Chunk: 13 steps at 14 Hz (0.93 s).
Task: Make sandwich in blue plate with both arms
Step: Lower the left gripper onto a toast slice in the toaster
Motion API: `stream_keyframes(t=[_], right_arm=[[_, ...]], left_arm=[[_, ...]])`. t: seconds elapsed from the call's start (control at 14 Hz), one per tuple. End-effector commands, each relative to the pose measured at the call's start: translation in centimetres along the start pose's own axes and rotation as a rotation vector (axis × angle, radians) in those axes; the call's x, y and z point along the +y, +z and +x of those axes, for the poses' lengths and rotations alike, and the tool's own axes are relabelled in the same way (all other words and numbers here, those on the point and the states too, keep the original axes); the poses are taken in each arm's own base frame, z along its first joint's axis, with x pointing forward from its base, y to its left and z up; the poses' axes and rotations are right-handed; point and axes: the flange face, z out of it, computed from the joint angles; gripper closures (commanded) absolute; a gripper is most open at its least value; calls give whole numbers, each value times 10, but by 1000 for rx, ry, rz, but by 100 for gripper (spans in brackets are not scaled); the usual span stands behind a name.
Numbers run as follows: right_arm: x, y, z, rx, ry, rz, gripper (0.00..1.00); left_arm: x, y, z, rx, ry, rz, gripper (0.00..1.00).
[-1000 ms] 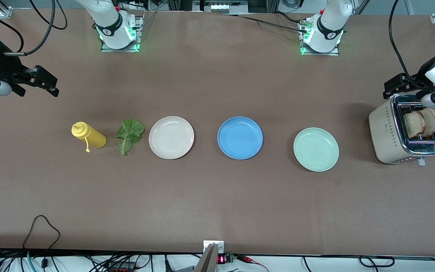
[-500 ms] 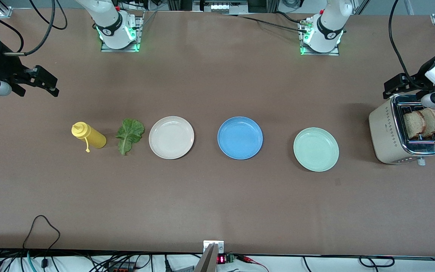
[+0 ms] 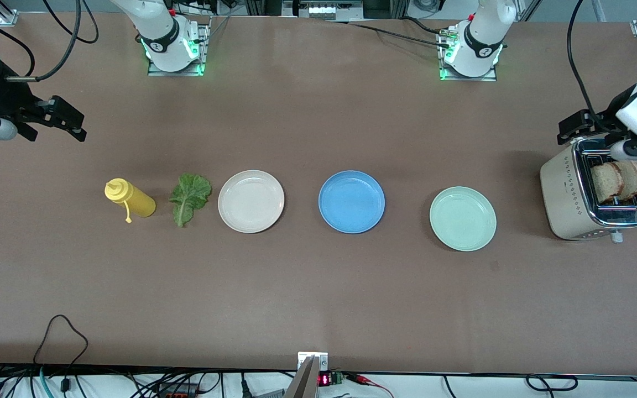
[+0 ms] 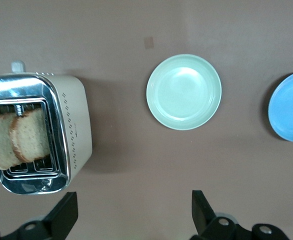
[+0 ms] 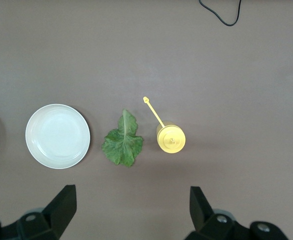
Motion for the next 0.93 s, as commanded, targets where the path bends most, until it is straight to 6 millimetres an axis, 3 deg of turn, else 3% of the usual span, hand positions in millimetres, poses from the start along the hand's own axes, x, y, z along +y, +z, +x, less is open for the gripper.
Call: stream_keyframes(t=[0.0, 0.14, 0.43, 0.71, 0.86], right_arm=[[0, 0, -3, 1, -13, -3, 0], [0, -1, -3, 2, -12, -3, 0], [0, -1, -3, 1, -13, -3, 0], [0, -1, -3, 2, -12, -3, 0], [0, -1, -3, 1, -13, -4, 0]], left_arm=[[-9, 11, 14, -39, -1, 6, 0], [-23, 35, 26, -88, -2, 64, 0], [-61, 57, 32, -133, -7, 153, 0], [-134, 87, 35, -148, 38, 111, 0], [-157, 102, 31, -159, 38, 78, 1]])
